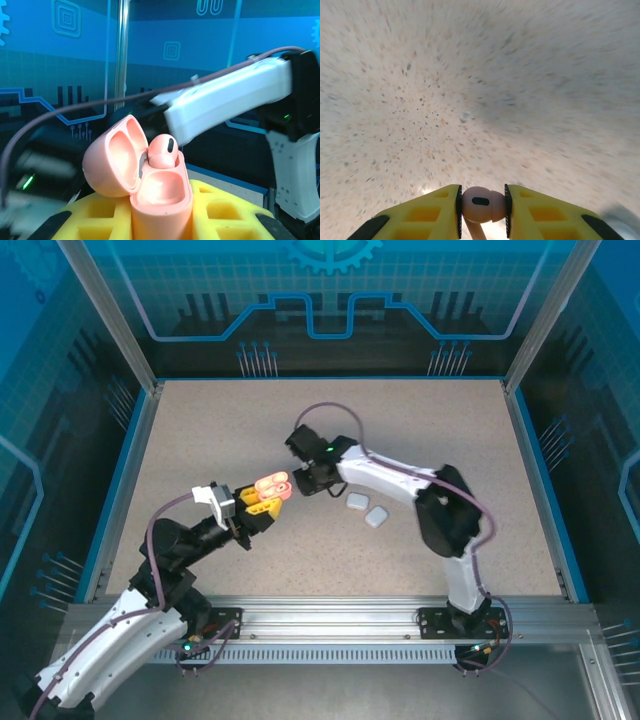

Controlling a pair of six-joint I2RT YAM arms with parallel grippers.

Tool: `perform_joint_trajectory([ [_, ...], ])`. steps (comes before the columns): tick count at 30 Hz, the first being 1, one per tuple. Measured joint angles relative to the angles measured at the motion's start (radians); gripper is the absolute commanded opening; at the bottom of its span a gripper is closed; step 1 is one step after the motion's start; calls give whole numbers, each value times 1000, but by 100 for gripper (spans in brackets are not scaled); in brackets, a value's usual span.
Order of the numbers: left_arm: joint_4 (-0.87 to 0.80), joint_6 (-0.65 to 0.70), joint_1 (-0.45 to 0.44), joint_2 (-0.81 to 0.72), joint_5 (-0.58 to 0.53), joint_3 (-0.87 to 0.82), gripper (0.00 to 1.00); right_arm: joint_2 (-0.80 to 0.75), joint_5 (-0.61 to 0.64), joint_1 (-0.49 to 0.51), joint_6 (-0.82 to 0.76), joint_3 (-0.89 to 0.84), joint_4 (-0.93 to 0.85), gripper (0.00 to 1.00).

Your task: Insert the wireless bluetooth earbuds into the charging case

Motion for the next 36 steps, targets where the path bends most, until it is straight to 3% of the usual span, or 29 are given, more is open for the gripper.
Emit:
perform_joint_trajectory([
  [9,150,-46,-34,220,-46,-41,0,-602,71,-97,64,-422,246,27],
  [17,282,17,-190,482,-195,-26,0,-991,76,-103,106,-686,481,27],
  [23,409,64,-275,693,-331,35,0,-1112,38,-101,134,-821,644,26],
  [36,703,126,-380,1010,-541,141,0,-1132,54,-29,148,-920,824,25],
])
